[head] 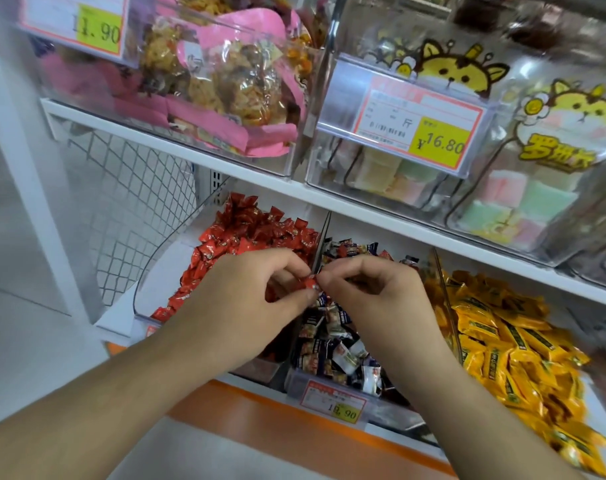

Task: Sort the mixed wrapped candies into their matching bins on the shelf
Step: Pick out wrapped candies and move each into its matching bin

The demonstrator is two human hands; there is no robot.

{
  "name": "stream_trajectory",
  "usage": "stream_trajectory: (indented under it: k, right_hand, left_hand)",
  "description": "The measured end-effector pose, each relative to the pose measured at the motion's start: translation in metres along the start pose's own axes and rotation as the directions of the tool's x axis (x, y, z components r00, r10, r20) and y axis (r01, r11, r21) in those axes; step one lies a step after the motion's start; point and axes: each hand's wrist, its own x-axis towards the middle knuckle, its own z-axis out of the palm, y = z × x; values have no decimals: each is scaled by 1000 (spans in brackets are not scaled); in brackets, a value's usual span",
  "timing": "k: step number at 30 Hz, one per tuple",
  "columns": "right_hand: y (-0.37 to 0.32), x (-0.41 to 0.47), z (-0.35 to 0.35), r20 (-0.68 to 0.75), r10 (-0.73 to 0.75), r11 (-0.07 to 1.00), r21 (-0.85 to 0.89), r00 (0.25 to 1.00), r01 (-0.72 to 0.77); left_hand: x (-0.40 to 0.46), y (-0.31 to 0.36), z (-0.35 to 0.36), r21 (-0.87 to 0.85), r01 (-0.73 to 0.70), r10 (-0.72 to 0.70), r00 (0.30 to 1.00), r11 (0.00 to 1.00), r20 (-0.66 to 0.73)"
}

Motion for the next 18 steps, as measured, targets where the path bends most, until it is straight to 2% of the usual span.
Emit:
stream_trajectory:
  k: [2,4,6,8,11,15,18]
  right_hand:
    - [-1,1,-4,3,21,1000,17,1000,-21]
    - [6,6,-12,-30,30,997,-63,999,-31]
    - [18,13,-20,-88,14,972,-232,996,-34]
    - [30,20,-24,-83,-19,907,-422,996,-17]
    - [41,29,-19,-18,-40,808,-588,999,22]
    - [49,46,-6,111,-93,736,-661,989,143]
    - [57,53,-2,239,-51,698,-686,970,206]
  left_hand:
    - [3,-4,-5,28,20,-19,999,999,-41]
    - [7,-14,-12,114,59,-50,996,992,-78]
    - [10,-25,-14,235,90,-74,994,968,-75]
    - [11,-31,-13,278,79,-69,997,957,-46]
    - [10,-25,-4,237,-27,19,999,971,37]
    - [6,-19,11,235,-125,81,979,964,188]
    - [7,-23,15,229,-126,78,975,965,207]
